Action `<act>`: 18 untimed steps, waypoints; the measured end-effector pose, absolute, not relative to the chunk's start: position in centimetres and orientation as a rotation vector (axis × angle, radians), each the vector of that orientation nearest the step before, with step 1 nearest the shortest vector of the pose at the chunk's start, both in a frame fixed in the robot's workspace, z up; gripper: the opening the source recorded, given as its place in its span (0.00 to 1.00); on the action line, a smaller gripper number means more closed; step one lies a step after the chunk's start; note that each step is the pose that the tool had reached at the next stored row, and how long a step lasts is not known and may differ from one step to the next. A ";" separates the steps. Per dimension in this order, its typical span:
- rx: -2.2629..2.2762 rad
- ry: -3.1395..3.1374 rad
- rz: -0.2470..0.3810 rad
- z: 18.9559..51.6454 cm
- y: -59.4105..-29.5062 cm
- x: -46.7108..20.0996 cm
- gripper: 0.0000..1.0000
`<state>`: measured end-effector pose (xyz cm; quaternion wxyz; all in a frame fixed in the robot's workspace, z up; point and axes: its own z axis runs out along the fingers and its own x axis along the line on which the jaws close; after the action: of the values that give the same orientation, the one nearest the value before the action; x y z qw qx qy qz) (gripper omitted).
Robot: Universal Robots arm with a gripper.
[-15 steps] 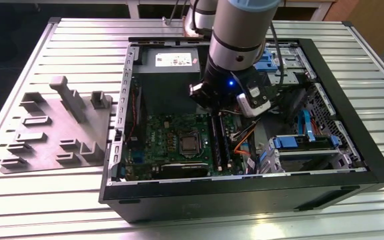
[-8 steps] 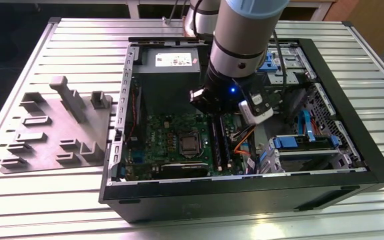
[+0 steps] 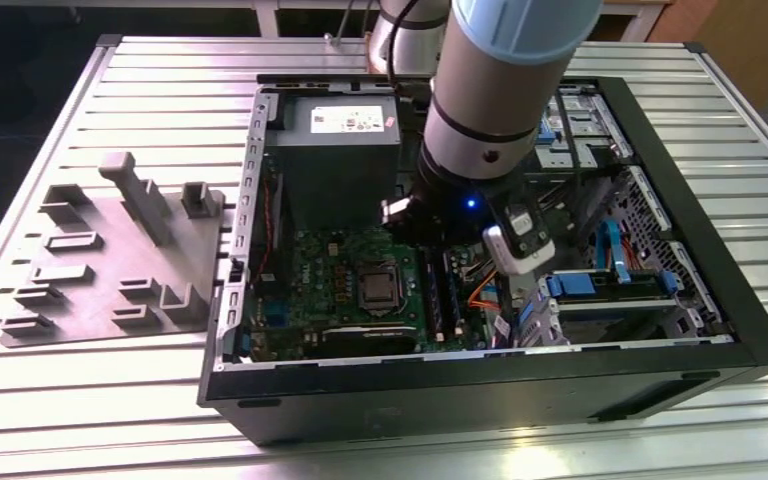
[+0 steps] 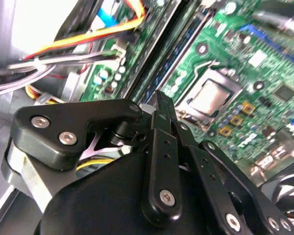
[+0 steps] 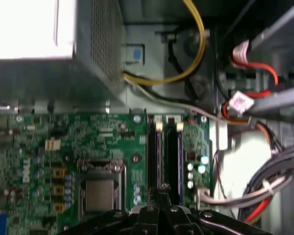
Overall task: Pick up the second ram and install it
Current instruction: 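Press down the second ram until it locks into place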
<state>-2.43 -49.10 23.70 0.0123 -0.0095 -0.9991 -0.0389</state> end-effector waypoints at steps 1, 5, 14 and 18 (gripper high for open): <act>-0.030 -3.114 -0.121 23.7 -49.4 -2.4 0.10; -0.030 -3.114 -0.121 23.7 -50.3 -2.4 0.10; -0.030 -3.114 -0.121 23.7 -51.9 -2.4 0.10; -0.030 -3.114 -0.121 23.7 -52.5 -2.4 0.10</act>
<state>-2.43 -52.50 23.65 0.0124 -0.0095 -0.9991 -0.0389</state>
